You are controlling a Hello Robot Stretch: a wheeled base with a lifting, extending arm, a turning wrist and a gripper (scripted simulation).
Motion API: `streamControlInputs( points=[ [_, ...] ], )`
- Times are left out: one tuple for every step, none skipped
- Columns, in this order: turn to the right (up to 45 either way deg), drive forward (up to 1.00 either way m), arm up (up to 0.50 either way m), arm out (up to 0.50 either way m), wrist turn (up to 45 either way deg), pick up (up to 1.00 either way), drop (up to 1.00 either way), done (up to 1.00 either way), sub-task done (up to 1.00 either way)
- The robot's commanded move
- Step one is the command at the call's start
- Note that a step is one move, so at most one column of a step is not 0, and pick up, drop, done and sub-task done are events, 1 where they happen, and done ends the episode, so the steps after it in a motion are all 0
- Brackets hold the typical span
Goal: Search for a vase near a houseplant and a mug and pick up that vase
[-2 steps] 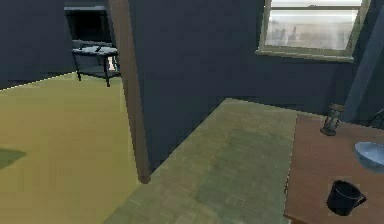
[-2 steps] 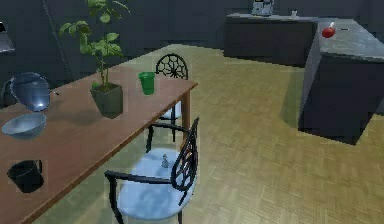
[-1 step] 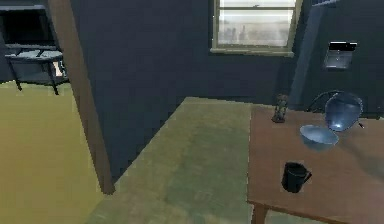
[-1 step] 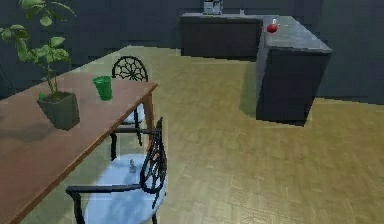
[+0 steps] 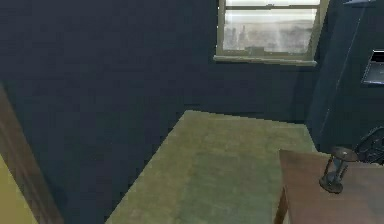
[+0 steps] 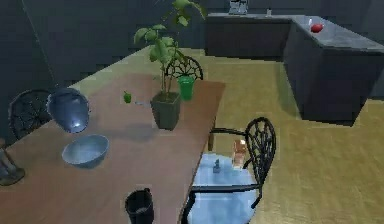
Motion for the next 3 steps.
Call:
streamControlInputs(
  points=[
    [9.0,0.0,0.0,0.0,0.0,0.0,0.0,0.0,0.0],
    [0.0,0.7,0.0,0.0,0.0,0.0,0.0,0.0,0.0],
    [0.0,0.0,0.5,0.0,0.0,0.0,0.0,0.0,0.0]
  ],
)
